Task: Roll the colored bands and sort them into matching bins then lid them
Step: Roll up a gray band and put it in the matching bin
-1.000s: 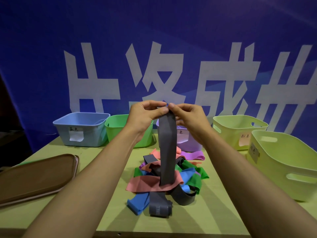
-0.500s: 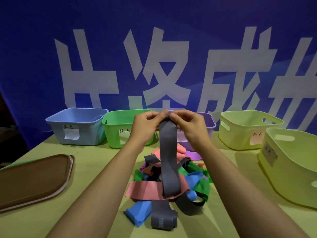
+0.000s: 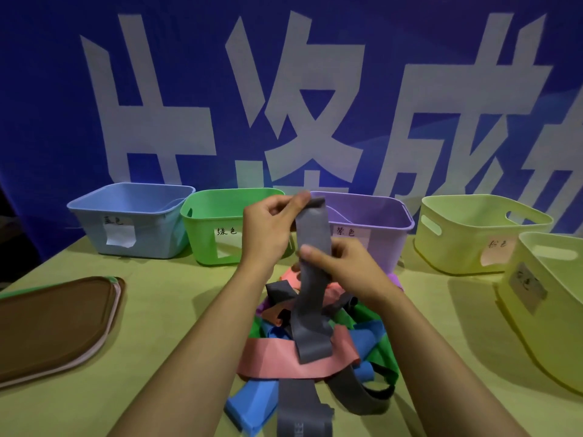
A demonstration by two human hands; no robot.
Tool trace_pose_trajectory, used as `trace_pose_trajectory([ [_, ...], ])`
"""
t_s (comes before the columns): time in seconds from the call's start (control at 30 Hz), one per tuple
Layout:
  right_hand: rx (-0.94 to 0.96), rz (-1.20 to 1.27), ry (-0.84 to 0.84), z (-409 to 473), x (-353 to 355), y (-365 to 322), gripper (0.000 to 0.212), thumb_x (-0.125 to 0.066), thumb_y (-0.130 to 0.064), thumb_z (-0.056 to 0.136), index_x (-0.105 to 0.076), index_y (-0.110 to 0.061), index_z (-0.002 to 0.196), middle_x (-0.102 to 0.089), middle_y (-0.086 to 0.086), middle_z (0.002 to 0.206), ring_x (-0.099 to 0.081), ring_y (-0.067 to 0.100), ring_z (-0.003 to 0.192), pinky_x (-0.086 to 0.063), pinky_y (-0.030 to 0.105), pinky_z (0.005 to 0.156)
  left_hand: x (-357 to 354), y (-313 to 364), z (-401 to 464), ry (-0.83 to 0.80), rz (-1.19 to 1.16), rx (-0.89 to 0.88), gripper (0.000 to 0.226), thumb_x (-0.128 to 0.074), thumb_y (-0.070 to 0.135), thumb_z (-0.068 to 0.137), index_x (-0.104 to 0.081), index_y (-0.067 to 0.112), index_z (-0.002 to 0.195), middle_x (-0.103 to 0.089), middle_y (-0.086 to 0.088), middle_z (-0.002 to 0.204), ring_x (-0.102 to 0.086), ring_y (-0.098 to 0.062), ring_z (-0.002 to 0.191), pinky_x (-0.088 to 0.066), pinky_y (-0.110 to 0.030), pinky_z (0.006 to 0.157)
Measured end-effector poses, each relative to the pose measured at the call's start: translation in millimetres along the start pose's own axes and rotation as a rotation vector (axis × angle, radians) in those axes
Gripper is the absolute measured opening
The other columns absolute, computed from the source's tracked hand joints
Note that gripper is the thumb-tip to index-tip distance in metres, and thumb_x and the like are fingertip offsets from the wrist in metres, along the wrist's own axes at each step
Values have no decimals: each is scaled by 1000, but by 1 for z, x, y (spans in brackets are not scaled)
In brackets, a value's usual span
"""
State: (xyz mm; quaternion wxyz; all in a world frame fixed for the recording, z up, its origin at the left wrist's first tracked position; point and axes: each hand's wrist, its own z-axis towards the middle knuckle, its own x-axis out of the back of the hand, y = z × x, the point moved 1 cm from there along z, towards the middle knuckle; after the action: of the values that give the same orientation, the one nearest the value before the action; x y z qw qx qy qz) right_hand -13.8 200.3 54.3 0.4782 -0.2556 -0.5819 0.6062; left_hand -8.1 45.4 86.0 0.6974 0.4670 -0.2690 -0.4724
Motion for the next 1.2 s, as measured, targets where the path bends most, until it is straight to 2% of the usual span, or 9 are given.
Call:
trace_pose_trajectory([
  [0.13, -73, 11, -13, -16, -6, 7, 24, -72, -26, 95, -73, -4, 104, -77, 2, 84, -69, 11, 75, -54, 25, 61, 2, 15, 21, 38, -23, 14, 13, -79, 33, 88, -77, 21, 85, -78, 2, 83, -73, -11, 80, -61, -30, 74],
  [0.3, -232, 191, -237, -42, -3, 3, 18, -67, -20, 97, -73, -3, 99, -77, 10, 88, -73, 19, 80, -60, 30, 74, 11, 21, 27, -28, -4, -2, 9, -78, 31, 89, -76, 23, 85, -78, 1, 89, -74, -14, 84, -60, -23, 72],
  [0.47, -282, -300, -366, -49, -7, 14, 17, -79, -30, 90, -77, -17, 101, -80, -1, 93, -77, 19, 85, -64, 36, 78, 9, -10, 8, -114, 25, 124, 15, -80, 35, 87, -79, 20, 89, -80, -1, 90, -75, -24, 91, -63, -39, 83],
  [0.57, -232, -508, -286, -45, -4, 21, 20, -85, -40, 80, -76, -26, 92, -77, -13, 82, -73, 5, 75, -60, 29, 71, 9, -29, -1, -79, -4, 192, 9, -80, 33, 87, -79, 23, 85, -80, 0, 88, -76, -25, 92, -62, -45, 87],
  [0.67, -229, -534, -157, -37, 9, 17, 21, -82, -48, 82, -73, -29, 78, -70, -19, 66, -61, -5, 59, -47, 14, 56, 10, -36, -6, -62, -45, 218, 6, -79, 27, 89, -78, 22, 85, -80, 1, 84, -74, -15, 82, -62, -33, 78],
  [0.77, -148, -570, 106, -21, 23, 17, 38, -69, -59, 88, -78, -23, 89, -76, -9, 79, -68, 2, 73, -53, 26, 70, 9, -39, -9, -76, -80, 173, 6, -78, 22, 90, -79, 16, 90, -80, 0, 84, -74, -9, 77, -61, -24, 72],
  [0.83, -1, -383, 277, -8, 22, 14, 27, -63, -51, 96, -77, -27, 97, -77, -12, 91, -69, 0, 85, -51, 26, 78, 7, -40, -11, -88, -52, 128, 7, -77, 21, 90, -79, 14, 94, -80, 1, 86, -74, -7, 78, -61, -22, 72],
  [0.93, 91, -97, 285, 10, 7, 14, 19, -57, -41, 102, -75, -34, 100, -76, -14, 93, -70, 1, 91, -56, 30, 84, 3, -46, -14, -126, -45, 79, 3, -77, 16, 90, -79, 17, 91, -80, 3, 86, -75, -9, 83, -61, -25, 78],
  [1.2, 184, 11, 287, 22, -1, 45, 17, -63, -21, 102, -79, -27, 101, -79, -4, 104, -73, 19, 105, -55, 51, 99, 3, -63, -17, -150, -65, 61, 14, -83, 3, 81, -79, 12, 91, -79, 4, 83, -74, -7, 81, -56, -18, 80],
])
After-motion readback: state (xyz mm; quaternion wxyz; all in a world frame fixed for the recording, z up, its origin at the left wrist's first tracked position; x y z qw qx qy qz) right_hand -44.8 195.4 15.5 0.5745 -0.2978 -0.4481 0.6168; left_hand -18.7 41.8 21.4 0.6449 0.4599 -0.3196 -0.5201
